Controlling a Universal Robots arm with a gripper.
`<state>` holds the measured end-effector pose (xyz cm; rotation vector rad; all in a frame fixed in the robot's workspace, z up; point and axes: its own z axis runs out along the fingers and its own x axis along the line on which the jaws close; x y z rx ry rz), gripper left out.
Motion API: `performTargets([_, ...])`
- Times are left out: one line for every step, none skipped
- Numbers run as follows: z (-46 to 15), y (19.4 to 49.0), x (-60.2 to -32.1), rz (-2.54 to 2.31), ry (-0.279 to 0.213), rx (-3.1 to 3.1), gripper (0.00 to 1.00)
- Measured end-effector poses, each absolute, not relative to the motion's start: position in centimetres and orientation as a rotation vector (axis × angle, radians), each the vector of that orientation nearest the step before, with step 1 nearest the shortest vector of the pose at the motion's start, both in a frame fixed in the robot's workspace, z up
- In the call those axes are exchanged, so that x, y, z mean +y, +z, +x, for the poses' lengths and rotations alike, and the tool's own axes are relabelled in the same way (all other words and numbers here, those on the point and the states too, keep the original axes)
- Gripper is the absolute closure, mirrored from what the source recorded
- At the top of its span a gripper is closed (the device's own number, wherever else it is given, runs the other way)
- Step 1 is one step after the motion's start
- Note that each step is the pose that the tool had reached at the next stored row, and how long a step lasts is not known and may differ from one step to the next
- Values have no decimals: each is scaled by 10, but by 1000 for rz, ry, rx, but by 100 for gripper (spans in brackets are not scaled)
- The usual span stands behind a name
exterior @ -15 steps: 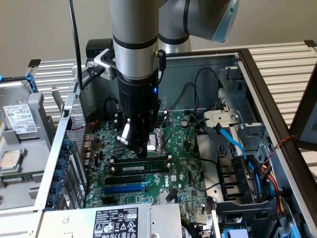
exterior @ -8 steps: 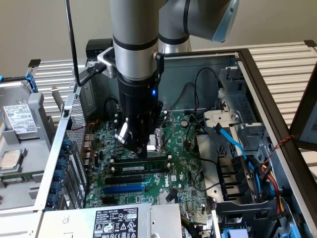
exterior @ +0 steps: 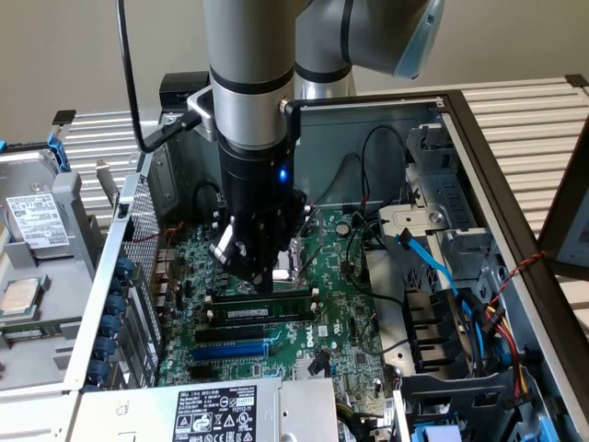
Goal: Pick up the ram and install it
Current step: 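Press down the ram until it locks into place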
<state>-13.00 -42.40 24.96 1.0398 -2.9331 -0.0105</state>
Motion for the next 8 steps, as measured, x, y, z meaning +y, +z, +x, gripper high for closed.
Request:
performTargets([-130,250,-424,1019,-11,-2940,90])
performTargets([-130,250,-424,997,-11,-2948,90])
performTargets([-130,250,-424,975,-11,-2955,90])
performTargets([-130,250,-424,953,-11,-2962,90])
performTargets([-130,250,-424,931,-12,-2968,90])
performTargets([-130,250,-424,910,-12,-2975,90])
performTargets([-130,250,-424,887,-12,-2982,90])
performTargets([-130,250,-424,865,-12,-2988,90])
